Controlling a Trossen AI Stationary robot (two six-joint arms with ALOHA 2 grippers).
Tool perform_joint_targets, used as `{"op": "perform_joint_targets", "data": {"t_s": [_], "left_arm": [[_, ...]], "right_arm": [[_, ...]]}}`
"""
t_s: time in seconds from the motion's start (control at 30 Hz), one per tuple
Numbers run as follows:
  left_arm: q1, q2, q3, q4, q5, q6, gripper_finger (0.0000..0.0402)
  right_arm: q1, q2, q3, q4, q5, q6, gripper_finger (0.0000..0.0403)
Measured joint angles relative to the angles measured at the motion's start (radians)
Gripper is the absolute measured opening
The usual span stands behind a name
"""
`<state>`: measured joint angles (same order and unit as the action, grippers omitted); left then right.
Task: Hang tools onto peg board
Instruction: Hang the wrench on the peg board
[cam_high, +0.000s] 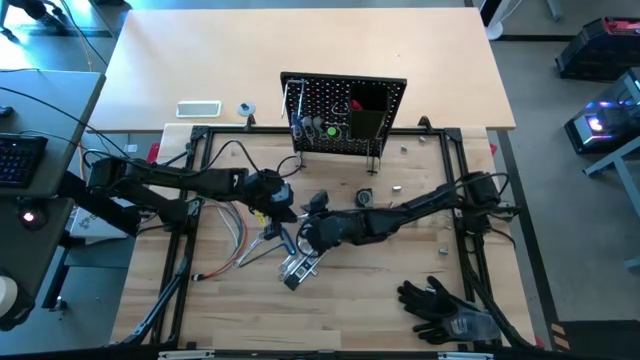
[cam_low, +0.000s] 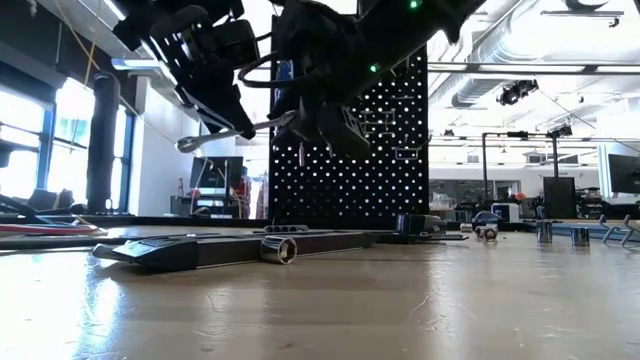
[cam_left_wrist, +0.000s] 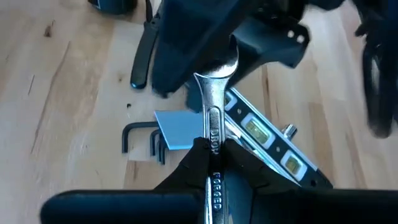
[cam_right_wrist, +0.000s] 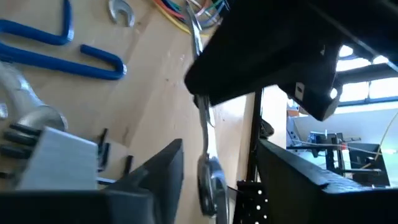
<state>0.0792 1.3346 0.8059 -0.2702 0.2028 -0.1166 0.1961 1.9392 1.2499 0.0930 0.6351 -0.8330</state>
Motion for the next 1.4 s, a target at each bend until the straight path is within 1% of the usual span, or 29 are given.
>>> {"op": "perform_joint_targets", "data": {"t_s": [0.07,0.2,0.47,0.57,0.7,0.9,1.1,1.23,1.4], "left_arm": [[0.000,0.000,0.000,0.011,0.006,-0.002,0.0016],[0.000,0.000,0.000,0.042,0.038,-0.005,0.0015],[0.007,0.000,0.000,0.043,0.047,-0.013,0.0014],[0.007,0.000,0.000,0.047,0.047,-0.013,0.0002],[0.014,0.000,0.000,0.064,0.047,-0.026,0.0006],[0.020,0.000,0.000,0.102,0.048,-0.006,0.0004],[0.029,-0.042,0.000,0.091,0.047,0.016,0.0002],[0.039,-0.094,0.000,0.049,0.011,0.039,0.0001],[0.040,-0.178,0.000,-0.028,-0.078,0.089,0.0000]], "right_arm": [[-0.005,0.000,0.000,-0.003,-0.005,-0.006,0.0149],[-0.012,0.000,0.000,-0.026,-0.049,-0.002,0.0096],[-0.013,0.000,0.000,-0.032,-0.036,0.002,0.0008],[-0.013,0.000,-0.001,-0.046,-0.040,0.021,0.0006],[-0.013,0.000,-0.001,-0.045,-0.036,0.031,0.0001],[-0.022,0.000,-0.001,-0.068,-0.037,0.134,0.0000],[-0.028,0.000,-0.001,-0.113,-0.064,0.222,0.0000],[-0.028,-0.002,-0.001,-0.111,-0.069,0.235,0.0000],[-0.032,-0.034,-0.001,-0.112,-0.093,0.281,0.0000]]}}
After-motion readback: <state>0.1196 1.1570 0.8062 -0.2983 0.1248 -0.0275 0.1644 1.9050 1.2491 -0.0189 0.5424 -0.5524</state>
